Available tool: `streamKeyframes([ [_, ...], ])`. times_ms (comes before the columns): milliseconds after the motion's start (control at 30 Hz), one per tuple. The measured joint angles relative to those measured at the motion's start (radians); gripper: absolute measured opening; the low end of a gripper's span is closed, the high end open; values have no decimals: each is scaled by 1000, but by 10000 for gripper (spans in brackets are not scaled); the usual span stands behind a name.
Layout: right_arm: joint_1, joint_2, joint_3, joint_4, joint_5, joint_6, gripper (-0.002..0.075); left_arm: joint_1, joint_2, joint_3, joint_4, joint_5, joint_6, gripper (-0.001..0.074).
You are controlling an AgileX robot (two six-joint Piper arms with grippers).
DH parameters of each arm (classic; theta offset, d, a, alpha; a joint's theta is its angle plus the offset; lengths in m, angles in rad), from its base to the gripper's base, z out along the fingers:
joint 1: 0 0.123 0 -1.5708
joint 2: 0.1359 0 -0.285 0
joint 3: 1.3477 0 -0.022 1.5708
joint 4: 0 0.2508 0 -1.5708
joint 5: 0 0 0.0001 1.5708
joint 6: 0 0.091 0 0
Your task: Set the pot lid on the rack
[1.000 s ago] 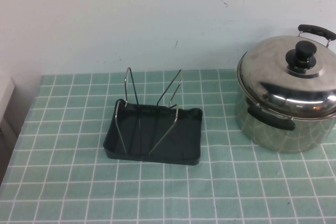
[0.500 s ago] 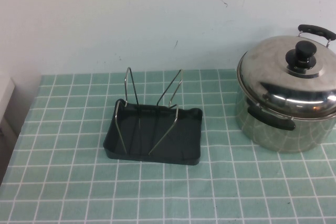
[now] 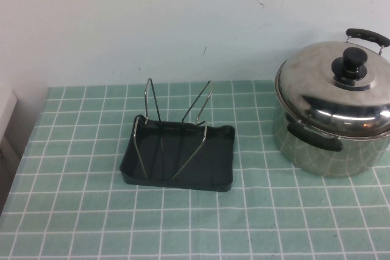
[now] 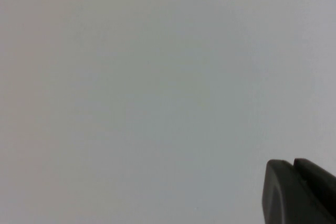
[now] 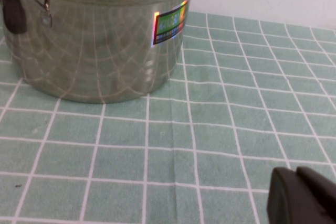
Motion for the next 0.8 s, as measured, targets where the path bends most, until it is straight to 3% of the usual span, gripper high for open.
streamKeyframes([
  [367, 0, 0, 0, 0, 0, 0, -1, 0, 0, 0, 23, -6, -2, -4],
  [667, 0, 0, 2, -11, -6, 0, -1, 0, 0, -179, 122, 245, 46, -4],
  [800, 0, 0, 10, -38, -111, 0, -1, 0, 0, -255, 129, 293, 49, -4],
])
